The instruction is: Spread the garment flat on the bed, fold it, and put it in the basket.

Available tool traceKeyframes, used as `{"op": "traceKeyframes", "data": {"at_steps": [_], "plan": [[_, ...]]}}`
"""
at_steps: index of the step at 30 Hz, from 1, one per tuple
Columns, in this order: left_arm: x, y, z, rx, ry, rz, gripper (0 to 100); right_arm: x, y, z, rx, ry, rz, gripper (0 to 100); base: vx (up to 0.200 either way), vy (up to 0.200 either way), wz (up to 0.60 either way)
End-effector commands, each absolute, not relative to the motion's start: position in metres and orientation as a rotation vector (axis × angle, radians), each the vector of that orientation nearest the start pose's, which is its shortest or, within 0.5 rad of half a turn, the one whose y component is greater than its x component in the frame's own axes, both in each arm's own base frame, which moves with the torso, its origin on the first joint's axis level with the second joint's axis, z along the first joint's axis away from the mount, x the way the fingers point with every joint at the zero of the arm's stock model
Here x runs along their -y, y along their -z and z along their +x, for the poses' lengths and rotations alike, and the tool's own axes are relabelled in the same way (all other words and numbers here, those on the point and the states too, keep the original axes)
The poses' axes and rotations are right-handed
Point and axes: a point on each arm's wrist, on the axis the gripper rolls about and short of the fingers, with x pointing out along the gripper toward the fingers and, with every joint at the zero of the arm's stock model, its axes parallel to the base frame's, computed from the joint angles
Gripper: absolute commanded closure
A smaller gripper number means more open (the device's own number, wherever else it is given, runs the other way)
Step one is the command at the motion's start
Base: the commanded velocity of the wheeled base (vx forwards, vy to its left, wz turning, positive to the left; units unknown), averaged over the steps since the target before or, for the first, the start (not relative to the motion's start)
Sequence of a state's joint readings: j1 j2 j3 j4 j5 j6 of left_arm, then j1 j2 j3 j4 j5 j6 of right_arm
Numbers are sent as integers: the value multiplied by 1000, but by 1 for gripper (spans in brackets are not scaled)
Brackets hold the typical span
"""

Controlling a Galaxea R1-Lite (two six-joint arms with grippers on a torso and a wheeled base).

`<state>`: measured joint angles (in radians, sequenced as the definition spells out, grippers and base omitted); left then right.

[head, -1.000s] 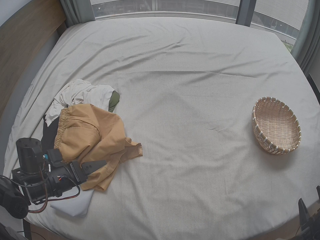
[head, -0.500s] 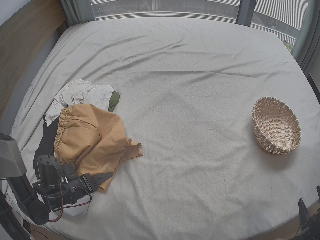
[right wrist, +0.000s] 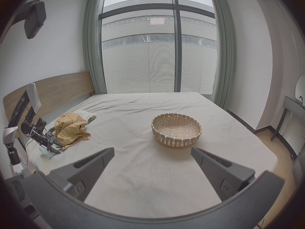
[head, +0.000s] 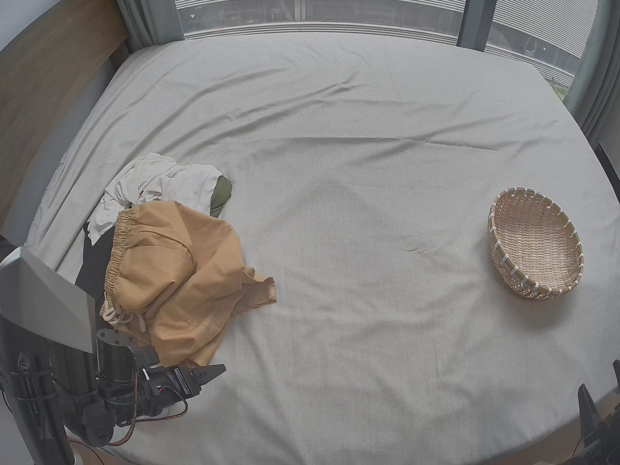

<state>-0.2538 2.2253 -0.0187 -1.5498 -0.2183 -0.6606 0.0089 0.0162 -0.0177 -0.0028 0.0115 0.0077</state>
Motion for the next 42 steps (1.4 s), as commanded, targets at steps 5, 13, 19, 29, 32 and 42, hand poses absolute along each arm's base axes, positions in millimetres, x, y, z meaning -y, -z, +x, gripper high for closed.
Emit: {"op": "traceKeyframes", "data": {"at_steps": [5, 13, 19, 29, 32, 42], "plan": [[65, 5, 229, -715, 245, -619, 0, 0, -76, -23, 3, -21, 8, 0, 0, 0, 0], [71, -2, 250, -613, 246, -617, 0, 0, -76, -23, 3, -21, 8, 0, 0, 0, 0], [73, -12, 252, -566, 259, -620, 0, 0, -76, -23, 3, -21, 8, 0, 0, 0, 0], [75, -11, 254, -558, 249, -621, 100, 0, -76, -23, 3, -21, 8, 0, 0, 0, 0], [78, -11, 254, -562, 259, -618, 100, 0, -76, -23, 3, -21, 9, 0, 0, 0, 0], [113, -31, 260, -474, 377, -624, 100, 0, -76, -23, 3, -21, 9, 0, 0, 0, 0]]}}
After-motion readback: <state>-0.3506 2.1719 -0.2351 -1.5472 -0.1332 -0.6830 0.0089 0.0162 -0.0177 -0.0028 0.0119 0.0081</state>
